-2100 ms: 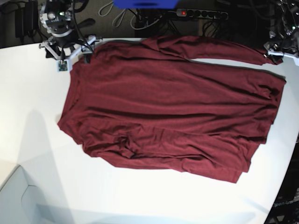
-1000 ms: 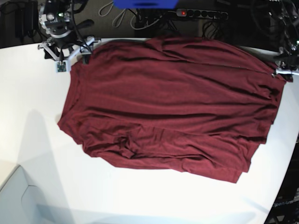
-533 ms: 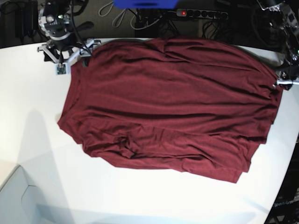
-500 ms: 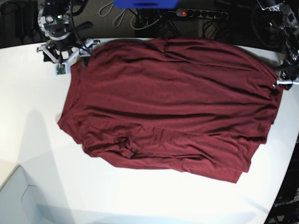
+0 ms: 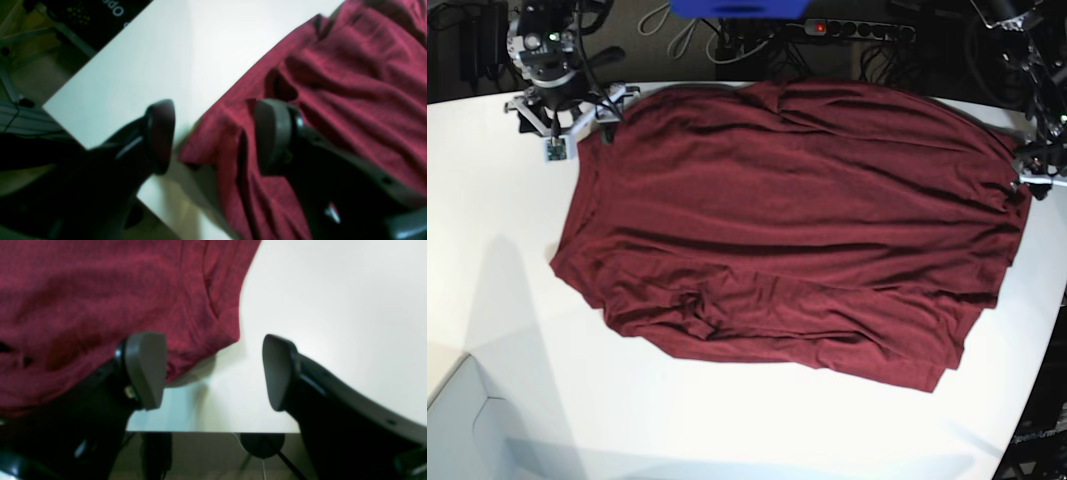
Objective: Layout the t-shirt on the table in an organized manner, then fold the t-shirt properly
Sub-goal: 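Grasp the shirt corner again with the left gripper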
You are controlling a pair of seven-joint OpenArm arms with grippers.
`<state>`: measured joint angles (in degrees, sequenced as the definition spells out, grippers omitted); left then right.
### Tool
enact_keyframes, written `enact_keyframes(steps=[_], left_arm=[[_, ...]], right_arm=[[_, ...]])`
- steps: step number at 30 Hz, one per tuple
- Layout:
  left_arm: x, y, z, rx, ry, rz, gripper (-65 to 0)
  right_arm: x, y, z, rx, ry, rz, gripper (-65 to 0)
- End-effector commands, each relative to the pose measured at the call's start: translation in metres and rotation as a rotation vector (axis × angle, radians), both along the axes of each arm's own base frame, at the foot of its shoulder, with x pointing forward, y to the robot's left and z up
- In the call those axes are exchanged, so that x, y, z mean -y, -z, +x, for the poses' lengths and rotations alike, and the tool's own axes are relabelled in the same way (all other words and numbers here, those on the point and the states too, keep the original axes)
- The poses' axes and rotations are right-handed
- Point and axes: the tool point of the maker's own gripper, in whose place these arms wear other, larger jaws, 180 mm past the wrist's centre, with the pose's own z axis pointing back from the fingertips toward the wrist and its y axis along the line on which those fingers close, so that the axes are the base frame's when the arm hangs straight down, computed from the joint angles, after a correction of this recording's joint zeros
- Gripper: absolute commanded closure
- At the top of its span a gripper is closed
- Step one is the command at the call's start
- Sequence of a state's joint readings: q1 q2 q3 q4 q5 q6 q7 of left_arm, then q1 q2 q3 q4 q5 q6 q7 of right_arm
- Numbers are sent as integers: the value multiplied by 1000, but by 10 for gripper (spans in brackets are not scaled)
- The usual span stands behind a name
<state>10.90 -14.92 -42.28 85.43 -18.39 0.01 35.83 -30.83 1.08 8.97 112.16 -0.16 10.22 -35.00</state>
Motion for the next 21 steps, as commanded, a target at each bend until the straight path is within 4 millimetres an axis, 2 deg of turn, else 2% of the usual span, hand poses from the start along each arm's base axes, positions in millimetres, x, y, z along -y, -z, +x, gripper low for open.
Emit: enact_keyframes(steps=[1, 7, 10, 14, 19, 21], left_arm=[[-7, -16, 8, 38, 2, 36, -370], [-9, -12, 2, 21, -1, 40, -409], [-9, 1, -12, -18, -5, 25, -440], [-1, 12, -16, -23, -16, -5, -489], [9, 19, -16, -18, -22, -28, -520], [13, 18, -7, 1, -24, -40, -520]], right_arm=[[1, -9, 8, 42, -4, -3, -448], [1, -10, 9, 46, -4, -3, -448], [1, -10, 9, 46, -4, -3, -448], [0, -12, 13, 56, -5, -2, -448], [0, -13, 16, 64, -5, -2, -448], [0, -13, 16, 64, -5, -2, -448]])
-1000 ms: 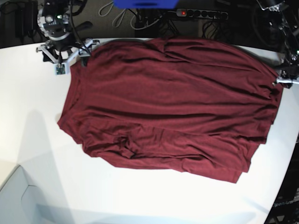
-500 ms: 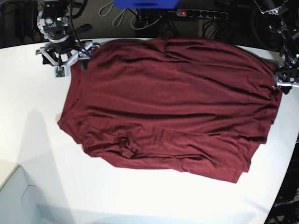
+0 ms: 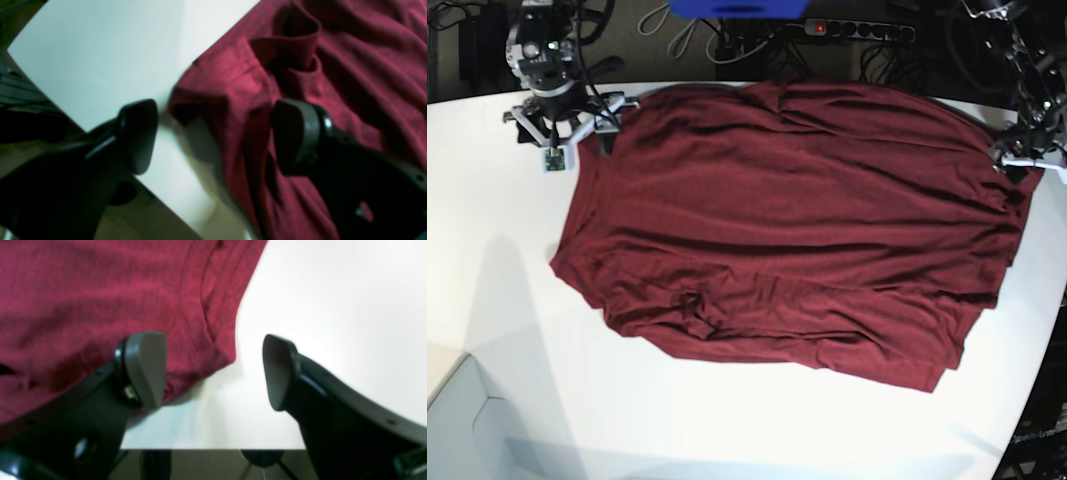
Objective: Layout the t-shirt on the table in an organized manner, then fold the t-shirt properly
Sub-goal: 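Grasp the shirt corner again with the left gripper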
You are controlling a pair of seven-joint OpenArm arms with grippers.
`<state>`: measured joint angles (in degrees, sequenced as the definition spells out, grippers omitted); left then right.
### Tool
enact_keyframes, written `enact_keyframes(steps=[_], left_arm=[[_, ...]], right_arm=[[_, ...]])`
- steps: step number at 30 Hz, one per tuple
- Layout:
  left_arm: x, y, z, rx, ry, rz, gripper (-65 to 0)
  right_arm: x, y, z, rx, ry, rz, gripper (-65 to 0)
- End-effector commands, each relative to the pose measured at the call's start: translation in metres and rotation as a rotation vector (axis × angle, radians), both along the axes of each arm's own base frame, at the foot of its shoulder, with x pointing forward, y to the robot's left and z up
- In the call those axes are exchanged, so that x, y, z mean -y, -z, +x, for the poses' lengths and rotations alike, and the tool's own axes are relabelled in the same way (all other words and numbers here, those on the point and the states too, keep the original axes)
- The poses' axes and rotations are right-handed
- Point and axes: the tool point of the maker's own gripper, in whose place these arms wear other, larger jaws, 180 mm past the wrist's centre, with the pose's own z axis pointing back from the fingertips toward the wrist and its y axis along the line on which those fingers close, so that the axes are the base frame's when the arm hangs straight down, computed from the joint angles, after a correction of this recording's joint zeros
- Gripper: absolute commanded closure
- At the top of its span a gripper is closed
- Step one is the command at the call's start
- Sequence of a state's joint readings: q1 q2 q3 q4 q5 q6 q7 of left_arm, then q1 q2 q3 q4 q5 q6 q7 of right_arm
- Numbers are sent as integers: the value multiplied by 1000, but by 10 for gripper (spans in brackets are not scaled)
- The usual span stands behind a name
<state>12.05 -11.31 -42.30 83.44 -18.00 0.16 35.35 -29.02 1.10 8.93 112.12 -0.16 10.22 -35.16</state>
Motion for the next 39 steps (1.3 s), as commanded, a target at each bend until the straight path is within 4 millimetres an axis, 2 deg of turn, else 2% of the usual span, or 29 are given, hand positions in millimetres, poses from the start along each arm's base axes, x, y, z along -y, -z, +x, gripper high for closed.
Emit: enact_keyframes(steps=[1, 7, 17, 19, 23, 24, 30, 32, 34, 36, 38, 39], left_arm=[[-4, -9, 12, 46, -7, 12, -520], [-7, 15, 19, 16, -41, -50, -518], [-9, 14, 25, 20, -41, -54, -506], [-9, 14, 27, 25, -42, -55, -452], [-9, 11, 33, 37, -42, -56, -274], [-9, 11, 33, 37, -42, -56, -254], [-10, 10, 34, 40, -40, -53, -246], [-10, 9, 34, 41, -40, -53, -226], [-8, 8, 35, 47, -38, -53, -140], [-8, 8, 35, 46, -39, -54, -6], [-8, 8, 35, 44, -39, -55, -1], [-8, 7, 36, 47, -39, -55, -23]], right_arm=[[0, -8, 5, 37, -4, -2, -448], [1, -9, 6, 39, -5, -3, -448], [5, -12, 11, 51, -14, -21, -448], [6, -11, 11, 48, -14, -20, -448], [5, -11, 11, 51, -14, -20, -448], [5, -11, 11, 53, -14, -20, -448], [5, -15, 17, 68, -14, -20, -448], [5, -15, 18, 71, -14, -20, -448], [5, -16, 18, 74, -14, -20, -448], [5, -16, 18, 74, -14, -20, -448], [5, -15, 17, 71, -16, -19, -449], [4, -15, 17, 69, -18, -18, -451]])
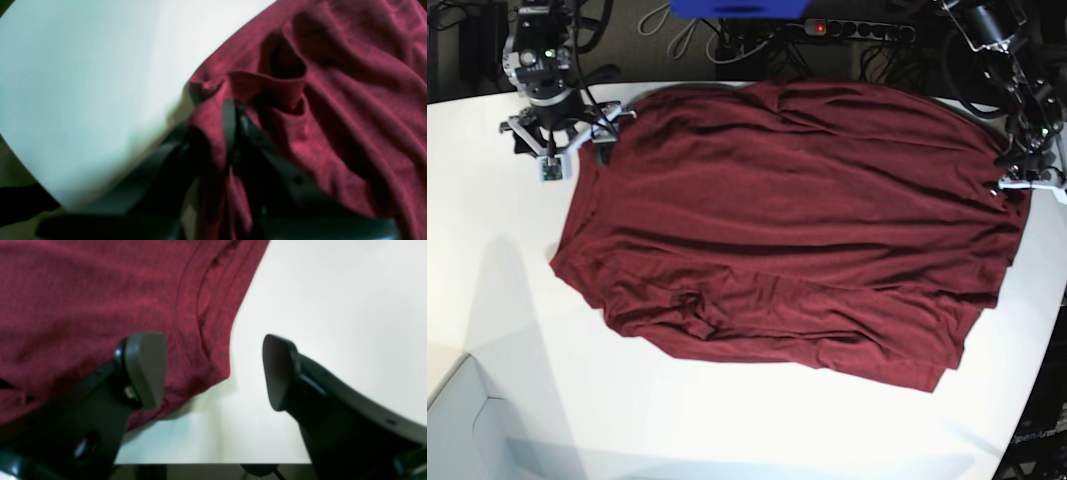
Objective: Layout the t-shirt on the table in an organized manner, then fold the t-shirt properly
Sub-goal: 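Grasp the shirt corner again with the left gripper, then grasp the shirt edge with the right gripper beside its corner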
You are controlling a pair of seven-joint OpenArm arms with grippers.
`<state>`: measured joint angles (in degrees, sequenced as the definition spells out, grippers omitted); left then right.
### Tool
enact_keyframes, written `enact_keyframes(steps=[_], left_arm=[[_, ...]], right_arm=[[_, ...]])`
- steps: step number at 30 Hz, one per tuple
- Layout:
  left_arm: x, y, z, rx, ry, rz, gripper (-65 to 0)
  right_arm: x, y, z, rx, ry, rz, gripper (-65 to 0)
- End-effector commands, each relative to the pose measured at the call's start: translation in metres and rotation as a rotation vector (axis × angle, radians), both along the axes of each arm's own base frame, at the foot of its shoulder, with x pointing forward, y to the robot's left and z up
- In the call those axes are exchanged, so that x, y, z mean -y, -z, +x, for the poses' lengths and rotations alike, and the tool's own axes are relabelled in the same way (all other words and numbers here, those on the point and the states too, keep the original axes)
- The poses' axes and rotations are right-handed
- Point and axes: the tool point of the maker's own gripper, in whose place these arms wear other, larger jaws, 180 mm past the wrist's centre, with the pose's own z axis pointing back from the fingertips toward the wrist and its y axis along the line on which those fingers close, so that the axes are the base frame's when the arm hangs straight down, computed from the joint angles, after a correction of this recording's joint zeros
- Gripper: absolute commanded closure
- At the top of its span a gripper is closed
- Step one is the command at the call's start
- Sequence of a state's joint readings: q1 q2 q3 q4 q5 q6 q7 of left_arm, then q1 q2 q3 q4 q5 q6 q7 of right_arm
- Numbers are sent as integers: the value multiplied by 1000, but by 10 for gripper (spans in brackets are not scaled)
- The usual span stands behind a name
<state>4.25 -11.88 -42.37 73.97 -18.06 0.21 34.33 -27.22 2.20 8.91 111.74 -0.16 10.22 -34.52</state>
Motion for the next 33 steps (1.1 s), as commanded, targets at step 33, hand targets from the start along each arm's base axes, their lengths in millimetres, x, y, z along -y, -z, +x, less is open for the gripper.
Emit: enact_keyframes(steps=[33], left_arm=[[-8, -13, 5, 20, 5, 28, -4]], right_arm=[[-76, 46, -67, -190, -144, 133, -447]])
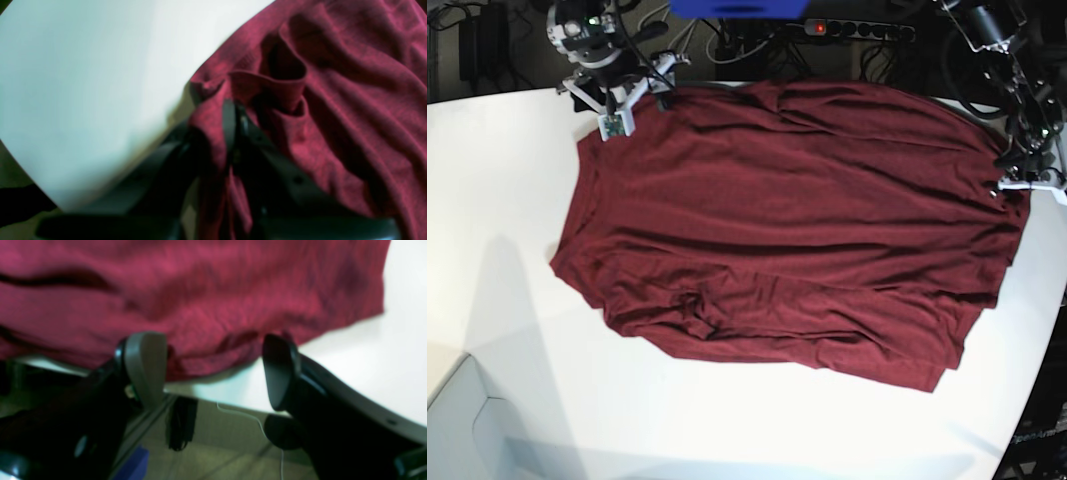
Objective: Layout the t-shirt on the table in an organized manner, then fold the t-shirt properly
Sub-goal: 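Grasp the shirt edge with the right gripper beside its corner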
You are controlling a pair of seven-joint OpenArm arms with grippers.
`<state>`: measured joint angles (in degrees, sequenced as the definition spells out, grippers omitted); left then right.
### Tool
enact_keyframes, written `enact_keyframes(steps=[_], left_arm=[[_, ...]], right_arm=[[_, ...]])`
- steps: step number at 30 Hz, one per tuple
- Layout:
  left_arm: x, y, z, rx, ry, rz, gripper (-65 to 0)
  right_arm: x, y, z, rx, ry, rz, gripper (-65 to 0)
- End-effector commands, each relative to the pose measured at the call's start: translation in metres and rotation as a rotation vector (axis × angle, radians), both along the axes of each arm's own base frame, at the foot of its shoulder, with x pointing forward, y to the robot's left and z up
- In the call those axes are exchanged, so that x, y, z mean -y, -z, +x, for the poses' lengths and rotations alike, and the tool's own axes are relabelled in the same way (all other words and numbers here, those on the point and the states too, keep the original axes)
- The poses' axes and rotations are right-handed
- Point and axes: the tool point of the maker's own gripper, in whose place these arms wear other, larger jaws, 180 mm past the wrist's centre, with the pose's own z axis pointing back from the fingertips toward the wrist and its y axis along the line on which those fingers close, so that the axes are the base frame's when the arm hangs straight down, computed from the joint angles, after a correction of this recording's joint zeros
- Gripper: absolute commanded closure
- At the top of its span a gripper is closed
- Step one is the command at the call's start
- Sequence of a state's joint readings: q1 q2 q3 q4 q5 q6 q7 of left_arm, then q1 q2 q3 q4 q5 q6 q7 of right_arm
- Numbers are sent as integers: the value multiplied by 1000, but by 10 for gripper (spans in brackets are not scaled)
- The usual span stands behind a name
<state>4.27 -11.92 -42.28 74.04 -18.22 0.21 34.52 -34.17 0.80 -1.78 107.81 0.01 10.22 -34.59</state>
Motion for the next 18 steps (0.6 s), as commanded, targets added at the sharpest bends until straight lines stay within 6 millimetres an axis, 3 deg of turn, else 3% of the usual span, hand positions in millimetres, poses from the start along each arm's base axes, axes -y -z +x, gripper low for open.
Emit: enact_keyframes(steps=[1, 10, 13, 18], left_arm=[[-9, -13, 5, 20, 3, 31, -4], [-10, -13, 4, 22, 1, 33, -4], [-17, -18, 4, 16, 4, 49, -4], [-19, -19, 4, 16, 3, 52, -4]], right_arm=[[-1, -1, -9, 0, -5, 6, -447], [-9, 5, -17, -28, -8, 23, -426], [-9, 14, -20, -52, -8, 23, -309], [-9, 27, -27, -90, -7, 23, -31]])
